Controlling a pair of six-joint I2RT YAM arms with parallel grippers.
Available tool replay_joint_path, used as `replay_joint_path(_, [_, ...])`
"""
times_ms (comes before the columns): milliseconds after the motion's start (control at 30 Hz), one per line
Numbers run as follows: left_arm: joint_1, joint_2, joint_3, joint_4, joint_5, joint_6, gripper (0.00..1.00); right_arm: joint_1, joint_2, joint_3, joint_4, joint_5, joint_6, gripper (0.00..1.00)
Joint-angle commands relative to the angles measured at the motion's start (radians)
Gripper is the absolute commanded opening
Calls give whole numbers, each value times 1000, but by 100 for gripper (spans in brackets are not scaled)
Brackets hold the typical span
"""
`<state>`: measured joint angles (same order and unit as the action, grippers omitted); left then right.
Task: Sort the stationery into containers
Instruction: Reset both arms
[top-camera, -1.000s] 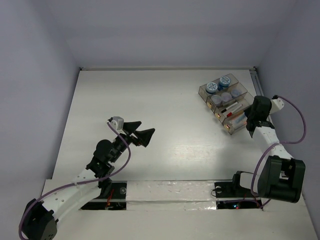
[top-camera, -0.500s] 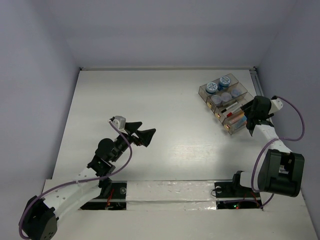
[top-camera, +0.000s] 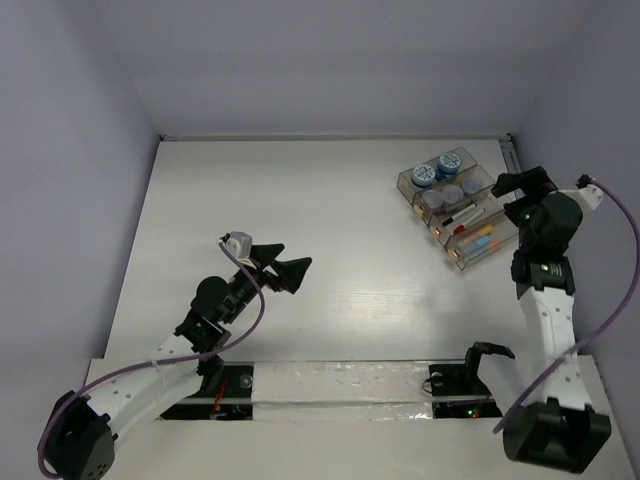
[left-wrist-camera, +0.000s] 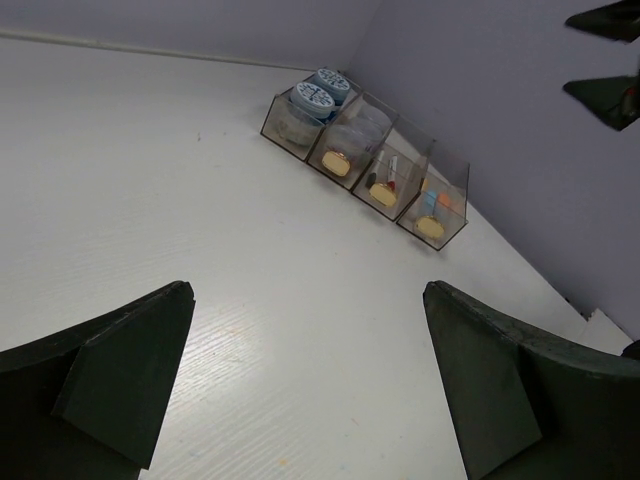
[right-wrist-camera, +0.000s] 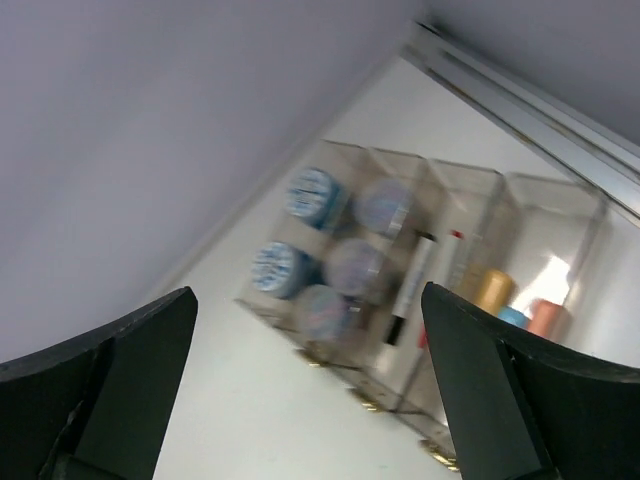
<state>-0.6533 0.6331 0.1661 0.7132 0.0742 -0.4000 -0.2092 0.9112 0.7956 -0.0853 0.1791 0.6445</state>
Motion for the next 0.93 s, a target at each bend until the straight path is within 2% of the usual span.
replay_joint_path(0, [-5, -1, 47, 46, -1, 16, 99, -6, -130, 85, -37, -191, -2, 100])
replay_joint_path(33, [-5, 0, 49, 43, -1, 15, 99, -6, -185, 99, -51, -231, 1, 99])
replay_joint_path(67, [-5, -1, 49, 40, -2, 16, 99, -6, -211, 126, -80, -290, 1, 93])
replay_joint_path(133, [-5, -6, 47, 35, -2, 16, 99, -6, -267, 154, -105, -348, -8, 100])
replay_joint_path(267, [-5, -88, 39, 8, 9, -22, 99, -6, -417, 238, -177, -508, -45, 100])
replay_joint_path(433, [-5, -226, 61, -62, -2, -147, 99, -6, -561, 275, -188, -550, -19, 100])
replay_joint_path(500, [-5, -285, 149, -157, -2, -158, 99, -6, -601, 287, -185, -552, -13, 100])
replay_joint_path(700, [-5, -472, 384, -289, 18, -131, 99, -6, -604, 300, -180, -621, -14, 100])
replay_joint_path(900, [-5, -475, 555, -526, -65, -24, 99, -6, -565, 264, -183, -676, 7, 100])
